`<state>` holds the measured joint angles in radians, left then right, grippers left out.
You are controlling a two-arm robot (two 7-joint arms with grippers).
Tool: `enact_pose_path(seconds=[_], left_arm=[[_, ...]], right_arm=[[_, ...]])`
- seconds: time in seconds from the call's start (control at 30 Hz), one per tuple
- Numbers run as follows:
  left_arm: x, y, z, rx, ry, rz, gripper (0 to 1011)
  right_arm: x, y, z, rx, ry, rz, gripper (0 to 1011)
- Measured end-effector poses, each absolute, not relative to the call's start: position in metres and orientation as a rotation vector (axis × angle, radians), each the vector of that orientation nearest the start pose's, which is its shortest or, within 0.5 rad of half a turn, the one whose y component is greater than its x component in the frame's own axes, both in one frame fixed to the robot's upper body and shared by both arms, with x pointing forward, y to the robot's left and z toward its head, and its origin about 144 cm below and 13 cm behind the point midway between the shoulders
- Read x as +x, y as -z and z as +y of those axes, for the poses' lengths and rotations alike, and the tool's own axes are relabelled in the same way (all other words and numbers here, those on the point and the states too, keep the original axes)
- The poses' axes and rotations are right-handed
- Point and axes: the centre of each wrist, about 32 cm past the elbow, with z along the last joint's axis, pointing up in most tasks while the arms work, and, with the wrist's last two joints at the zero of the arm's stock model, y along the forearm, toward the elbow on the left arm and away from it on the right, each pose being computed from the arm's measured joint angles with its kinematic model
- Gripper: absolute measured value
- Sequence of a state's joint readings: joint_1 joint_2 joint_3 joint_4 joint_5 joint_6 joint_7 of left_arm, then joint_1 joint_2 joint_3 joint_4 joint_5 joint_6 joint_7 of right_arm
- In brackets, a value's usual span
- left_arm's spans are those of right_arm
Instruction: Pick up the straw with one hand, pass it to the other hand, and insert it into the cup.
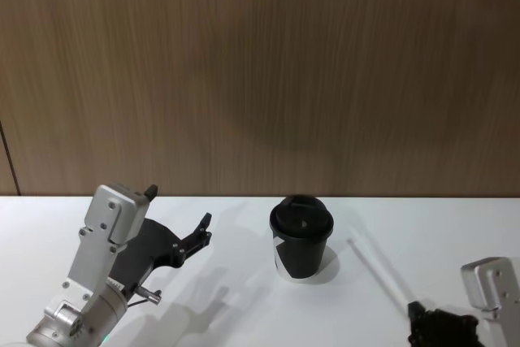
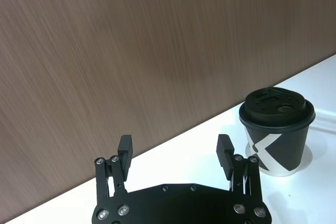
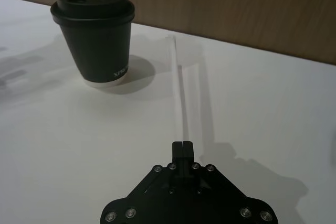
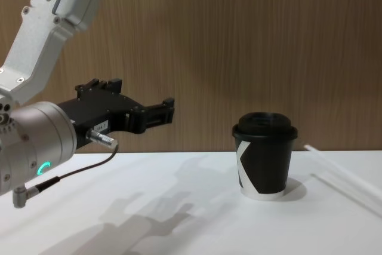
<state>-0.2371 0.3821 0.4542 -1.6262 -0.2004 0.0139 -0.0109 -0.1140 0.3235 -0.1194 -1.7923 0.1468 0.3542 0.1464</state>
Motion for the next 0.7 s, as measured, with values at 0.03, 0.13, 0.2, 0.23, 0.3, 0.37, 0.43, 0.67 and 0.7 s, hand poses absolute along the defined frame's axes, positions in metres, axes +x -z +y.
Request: enact_pose_path(seconds=[0.03, 0.13, 0.2, 0.23, 0.3, 0.37, 0.43, 0.67, 0.7], left_arm=[[0.492, -1.204, 0.198, 0.061, -1.124, -0.268, 1003], [0.492, -1.204, 0.198, 0.061, -1.124, -0.268, 1003], [0.492, -1.204, 0.198, 0.061, -1.124, -0.268, 1003], [0.492, -1.204, 0.198, 0.061, -1.124, -0.268, 1003], [0.492, -1.204, 0.198, 0.061, -1.124, -0.268, 1003], [0.492, -1.204, 0.198, 0.061, -1.124, -0.268, 1003], [0.492, -1.204, 0.198, 0.061, -1.124, -0.268, 1003], [0.492, -1.204, 0.198, 0.061, -1.124, -0.268, 1003], [0.492, -1.204, 0.198, 0.061, -1.124, -0.268, 1003]], right_arm=[[0.423, -1.174, -0.266, -0.344, 1.274, 0.076, 0], [0.423, -1.176, -0.269, -0.349, 1.29, 0.041, 0], [0.423, -1.177, -0.273, -0.352, 1.305, 0.003, 0], [0.423, -1.178, -0.275, -0.354, 1.309, -0.009, 0], [0.423, -1.181, -0.28, -0.353, 1.318, -0.046, 0], [0.424, -1.183, -0.284, -0.353, 1.323, -0.077, 0], [0.425, -1.185, -0.288, -0.353, 1.321, -0.102, 0], [0.43, -1.195, -0.302, -0.351, 1.283, -0.19, 0], [0.431, -1.198, -0.305, -0.351, 1.269, -0.208, 0]])
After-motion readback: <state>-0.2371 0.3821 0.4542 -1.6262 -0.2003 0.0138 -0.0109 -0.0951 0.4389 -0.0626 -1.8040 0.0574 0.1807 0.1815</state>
